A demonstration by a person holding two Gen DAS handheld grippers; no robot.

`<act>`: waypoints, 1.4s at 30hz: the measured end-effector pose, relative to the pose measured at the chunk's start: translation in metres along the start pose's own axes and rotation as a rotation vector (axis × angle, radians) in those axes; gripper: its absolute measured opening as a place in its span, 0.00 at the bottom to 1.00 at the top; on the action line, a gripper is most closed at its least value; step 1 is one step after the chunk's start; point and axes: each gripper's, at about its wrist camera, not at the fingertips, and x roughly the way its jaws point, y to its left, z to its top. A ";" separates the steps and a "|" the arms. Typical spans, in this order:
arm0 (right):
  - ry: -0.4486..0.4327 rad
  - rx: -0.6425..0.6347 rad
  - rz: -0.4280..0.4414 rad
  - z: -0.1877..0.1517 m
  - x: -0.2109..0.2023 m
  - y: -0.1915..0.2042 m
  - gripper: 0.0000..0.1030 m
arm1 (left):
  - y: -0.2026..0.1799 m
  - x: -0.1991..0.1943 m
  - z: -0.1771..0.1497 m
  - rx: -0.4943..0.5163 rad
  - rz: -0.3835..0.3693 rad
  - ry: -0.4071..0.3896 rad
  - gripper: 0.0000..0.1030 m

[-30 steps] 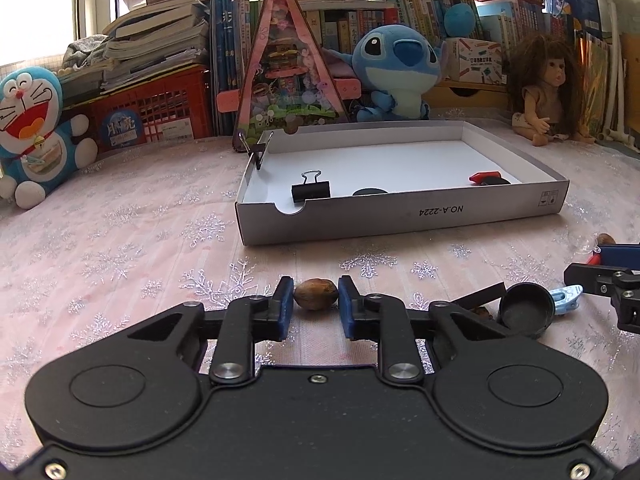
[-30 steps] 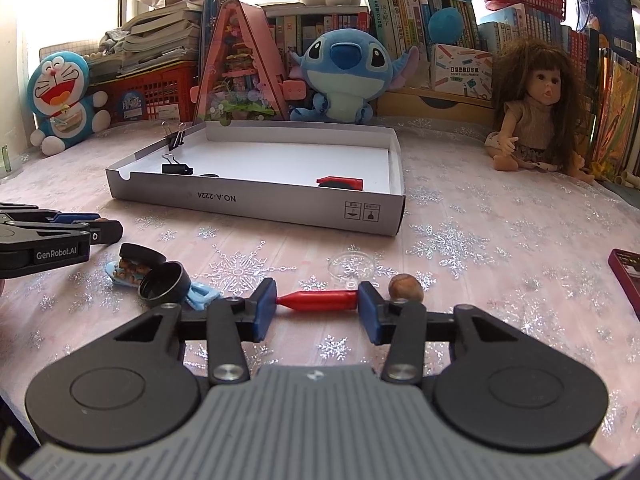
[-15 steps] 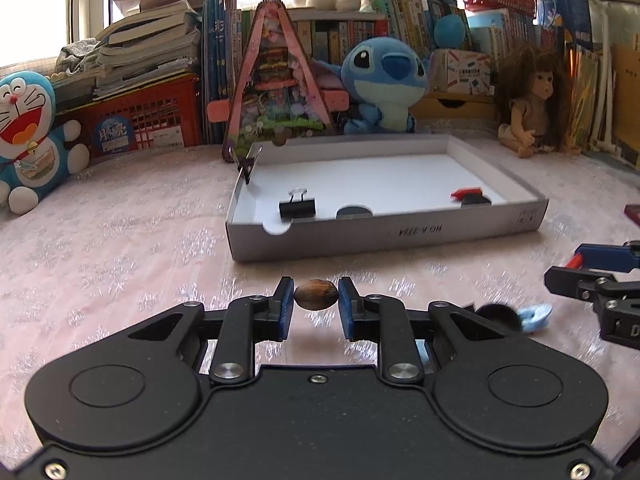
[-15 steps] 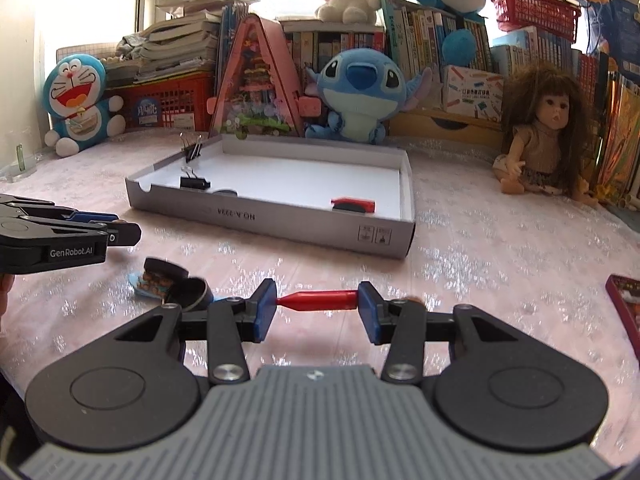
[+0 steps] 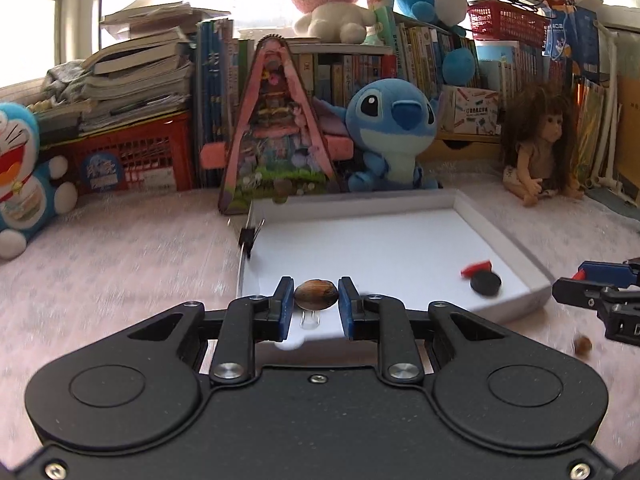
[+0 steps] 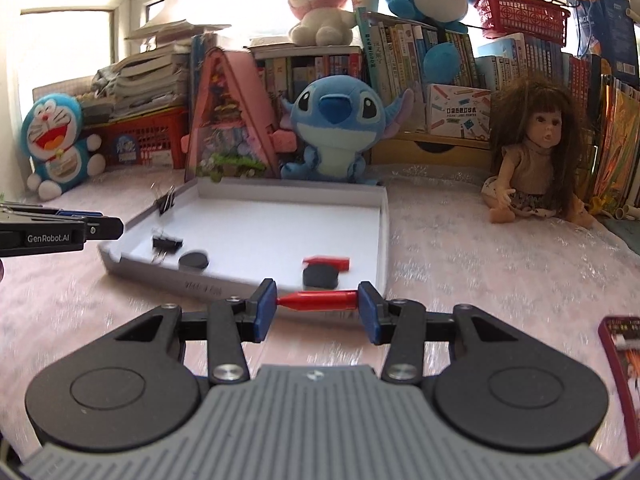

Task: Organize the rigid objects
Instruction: 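Carry the held walnut and red crayon over the white tray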

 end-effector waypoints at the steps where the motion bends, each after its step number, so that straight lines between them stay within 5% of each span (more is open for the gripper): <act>1: 0.012 0.009 0.008 0.007 0.004 -0.003 0.48 | 0.000 0.006 0.007 0.000 -0.001 0.005 0.21; 10: 0.169 0.129 0.071 0.053 0.068 -0.028 0.48 | 0.015 0.072 0.048 -0.106 -0.022 0.124 0.21; 19: 0.317 0.168 0.028 0.065 0.120 -0.029 0.48 | 0.020 0.132 0.057 -0.117 -0.001 0.269 0.21; 42: 0.294 0.106 -0.017 0.052 0.152 -0.011 0.48 | 0.014 0.153 0.039 -0.087 0.021 0.319 0.22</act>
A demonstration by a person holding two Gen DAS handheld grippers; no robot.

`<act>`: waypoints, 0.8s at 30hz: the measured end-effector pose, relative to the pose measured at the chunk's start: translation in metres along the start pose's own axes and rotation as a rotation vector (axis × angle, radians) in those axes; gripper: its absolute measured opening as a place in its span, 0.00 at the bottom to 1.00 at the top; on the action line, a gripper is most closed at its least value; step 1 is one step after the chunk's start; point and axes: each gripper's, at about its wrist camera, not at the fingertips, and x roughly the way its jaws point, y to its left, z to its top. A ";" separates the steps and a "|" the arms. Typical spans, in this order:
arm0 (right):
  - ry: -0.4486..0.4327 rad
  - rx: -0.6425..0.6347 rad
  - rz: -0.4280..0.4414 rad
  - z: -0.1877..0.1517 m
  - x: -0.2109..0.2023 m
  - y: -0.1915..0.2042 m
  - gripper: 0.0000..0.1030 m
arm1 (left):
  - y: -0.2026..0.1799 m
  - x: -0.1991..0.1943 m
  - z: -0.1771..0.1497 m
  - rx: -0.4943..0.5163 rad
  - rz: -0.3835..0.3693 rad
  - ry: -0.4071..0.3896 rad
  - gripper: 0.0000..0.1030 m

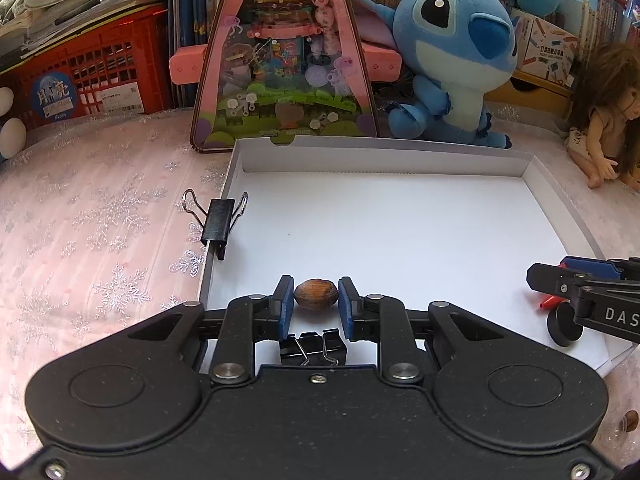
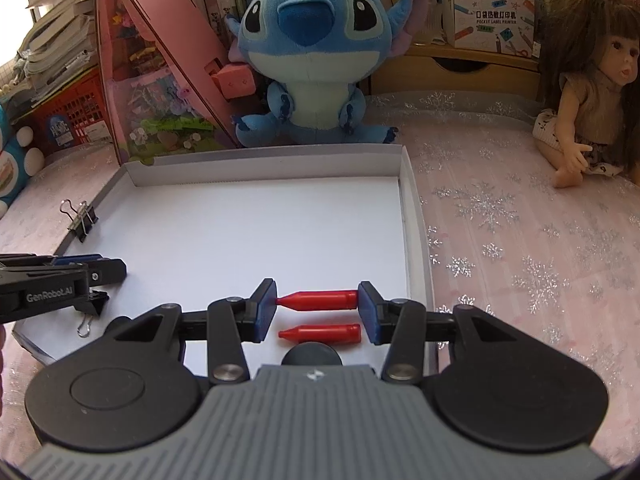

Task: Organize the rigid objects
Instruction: 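Carry the held walnut and red crayon over the white tray, then open both tools to drop the walnut and crayon into the tray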

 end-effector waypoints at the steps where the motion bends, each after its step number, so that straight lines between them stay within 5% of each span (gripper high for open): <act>1: 0.000 0.001 -0.004 0.000 0.001 0.000 0.48 | 0.000 0.000 0.000 0.001 0.001 -0.002 0.22; 10: -0.004 -0.018 -0.021 -0.001 0.003 0.003 0.48 | -0.003 0.000 -0.003 0.004 0.011 -0.016 0.22; 15: -0.024 -0.005 0.001 -0.003 -0.001 -0.001 0.66 | 0.001 -0.004 -0.002 -0.026 0.004 -0.016 0.22; 24: -0.127 0.003 0.040 -0.013 -0.038 -0.016 0.84 | 0.010 -0.046 -0.009 -0.029 -0.016 -0.105 0.49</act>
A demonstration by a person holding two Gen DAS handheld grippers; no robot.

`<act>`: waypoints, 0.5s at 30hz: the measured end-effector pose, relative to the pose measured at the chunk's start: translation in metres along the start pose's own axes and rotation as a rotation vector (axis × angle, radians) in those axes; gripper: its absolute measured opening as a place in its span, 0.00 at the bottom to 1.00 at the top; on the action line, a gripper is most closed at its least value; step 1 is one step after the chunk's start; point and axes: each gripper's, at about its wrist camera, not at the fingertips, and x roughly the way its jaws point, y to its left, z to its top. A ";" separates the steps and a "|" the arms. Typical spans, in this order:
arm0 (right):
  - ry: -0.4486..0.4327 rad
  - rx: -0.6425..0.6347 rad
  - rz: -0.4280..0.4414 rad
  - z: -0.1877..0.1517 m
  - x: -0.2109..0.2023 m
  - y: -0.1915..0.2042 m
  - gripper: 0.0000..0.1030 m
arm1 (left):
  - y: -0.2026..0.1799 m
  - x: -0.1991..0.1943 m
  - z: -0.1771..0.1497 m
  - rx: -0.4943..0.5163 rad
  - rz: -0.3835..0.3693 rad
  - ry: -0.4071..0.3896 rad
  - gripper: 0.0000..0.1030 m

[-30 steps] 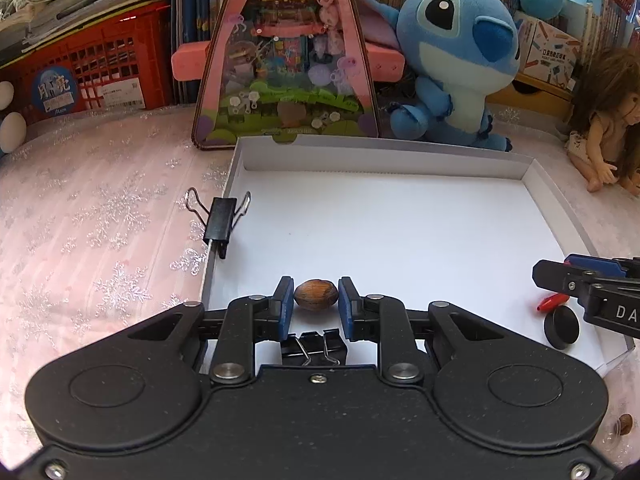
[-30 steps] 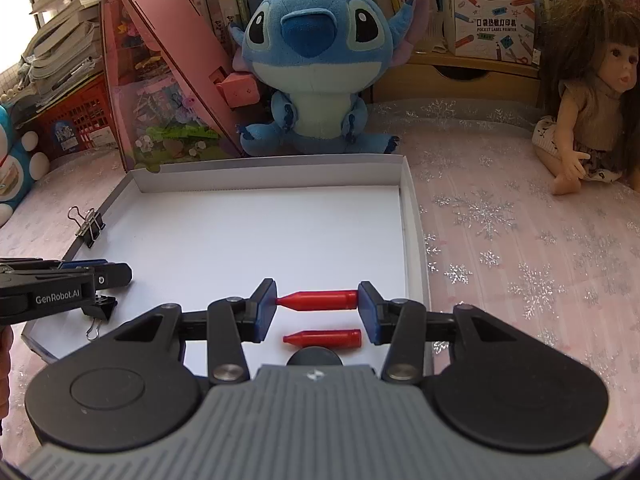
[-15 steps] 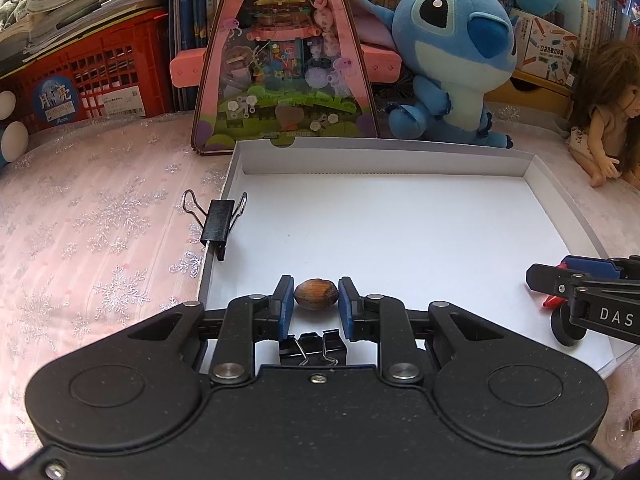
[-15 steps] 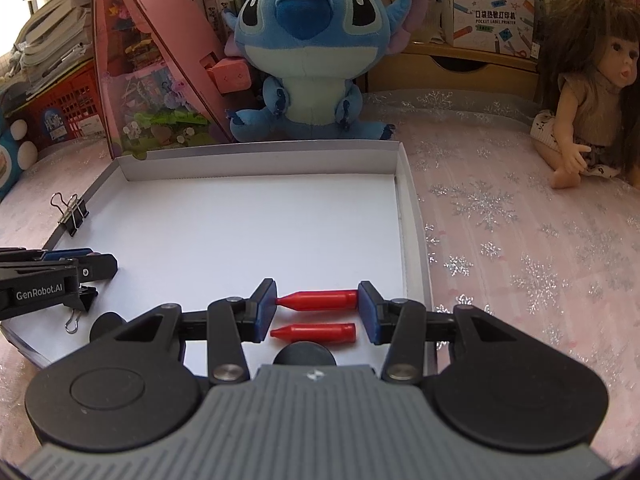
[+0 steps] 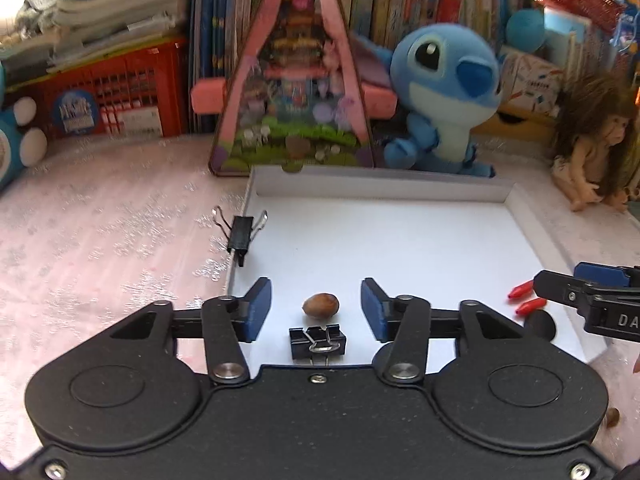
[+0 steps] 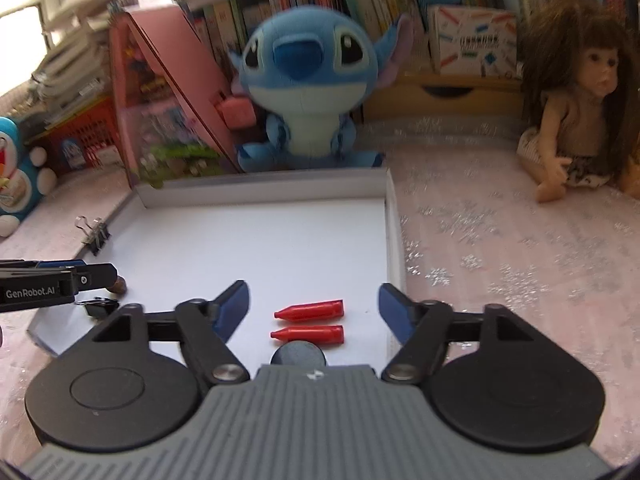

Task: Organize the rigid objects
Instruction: 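Open both tools to drop the walnut and crayon into the tray, then move the left tool to the black round lid while the right tool approaches a walnut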

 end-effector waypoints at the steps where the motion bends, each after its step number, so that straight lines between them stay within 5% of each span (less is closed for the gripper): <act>1: -0.009 -0.006 0.003 -0.002 -0.005 -0.001 0.84 | 0.001 -0.006 -0.002 -0.001 -0.006 -0.012 0.51; 15: -0.124 -0.156 -0.004 -0.052 -0.070 0.002 0.89 | -0.008 -0.077 -0.061 0.038 -0.122 -0.071 0.61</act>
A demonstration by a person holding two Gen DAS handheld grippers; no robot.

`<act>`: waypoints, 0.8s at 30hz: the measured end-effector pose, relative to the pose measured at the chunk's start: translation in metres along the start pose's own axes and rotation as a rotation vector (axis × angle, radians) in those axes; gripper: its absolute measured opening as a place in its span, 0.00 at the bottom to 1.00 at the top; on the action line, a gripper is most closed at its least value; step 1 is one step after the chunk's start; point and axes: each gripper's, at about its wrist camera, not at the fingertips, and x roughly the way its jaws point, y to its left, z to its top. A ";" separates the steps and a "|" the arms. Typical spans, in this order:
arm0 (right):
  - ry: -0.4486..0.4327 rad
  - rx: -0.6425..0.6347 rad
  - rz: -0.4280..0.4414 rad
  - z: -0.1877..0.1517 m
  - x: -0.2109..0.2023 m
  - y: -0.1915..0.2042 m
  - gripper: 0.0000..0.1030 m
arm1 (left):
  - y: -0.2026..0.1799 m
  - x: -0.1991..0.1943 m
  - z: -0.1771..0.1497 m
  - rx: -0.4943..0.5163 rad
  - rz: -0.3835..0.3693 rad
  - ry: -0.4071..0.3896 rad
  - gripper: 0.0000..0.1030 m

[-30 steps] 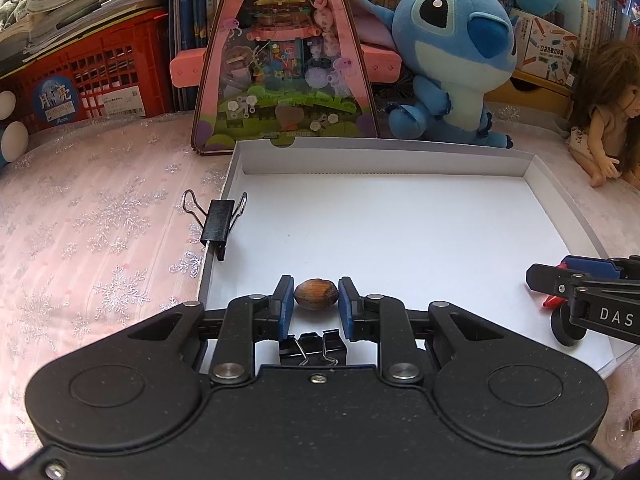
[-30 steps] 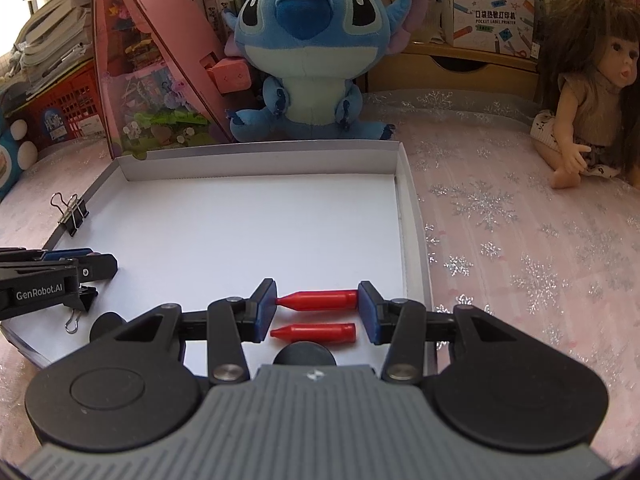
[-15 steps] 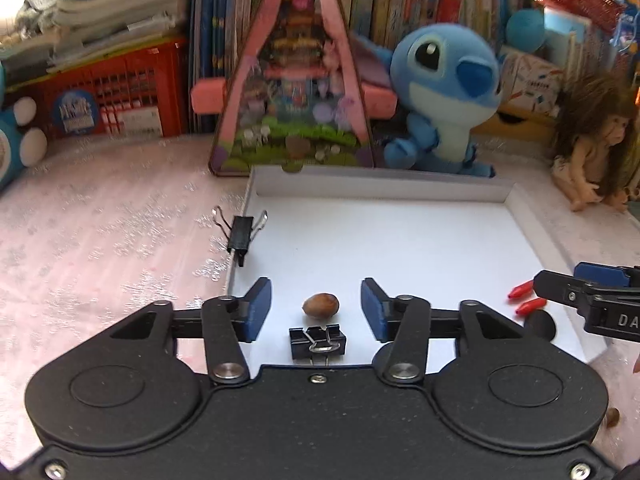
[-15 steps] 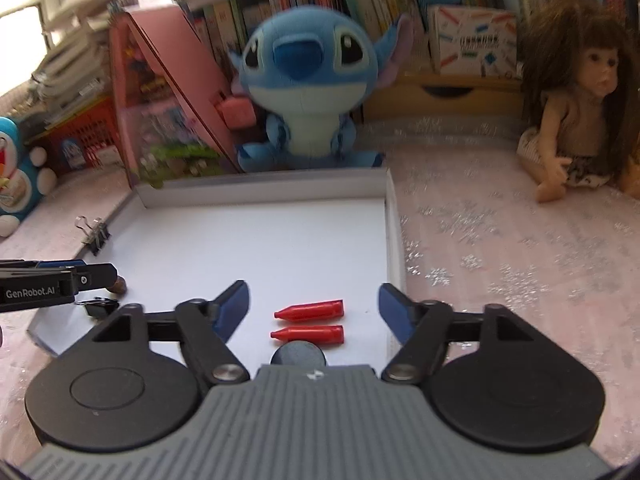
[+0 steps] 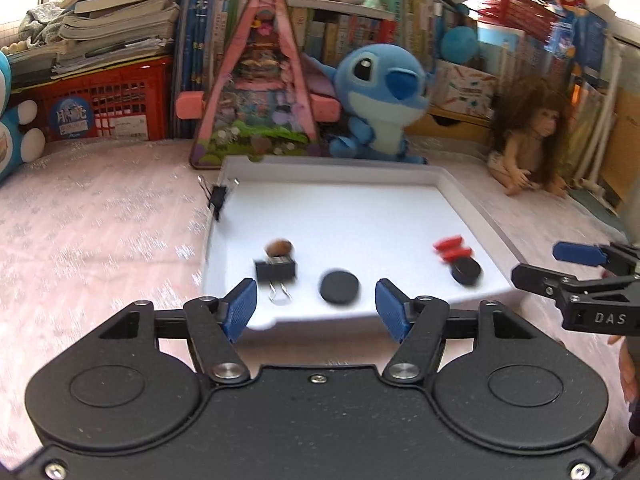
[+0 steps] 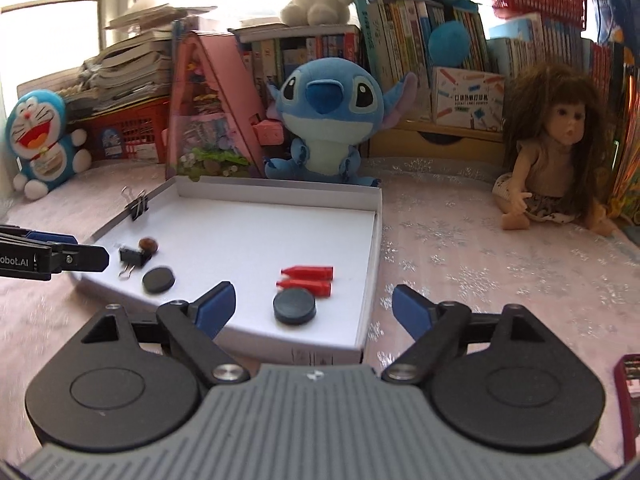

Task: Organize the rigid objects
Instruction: 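Move the left tool to the black round lid while the right tool approaches a walnut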

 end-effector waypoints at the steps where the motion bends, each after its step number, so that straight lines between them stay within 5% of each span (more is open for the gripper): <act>1: -0.004 -0.005 0.003 -0.002 -0.004 0.001 0.89 | -0.002 -0.004 -0.004 0.004 -0.006 -0.002 0.62; 10: -0.024 -0.046 0.026 -0.026 -0.033 0.012 0.90 | -0.029 -0.033 -0.038 0.089 -0.061 -0.011 0.66; 24: -0.013 -0.061 0.004 -0.062 -0.049 0.016 0.92 | -0.044 -0.043 -0.081 0.148 -0.047 0.013 0.66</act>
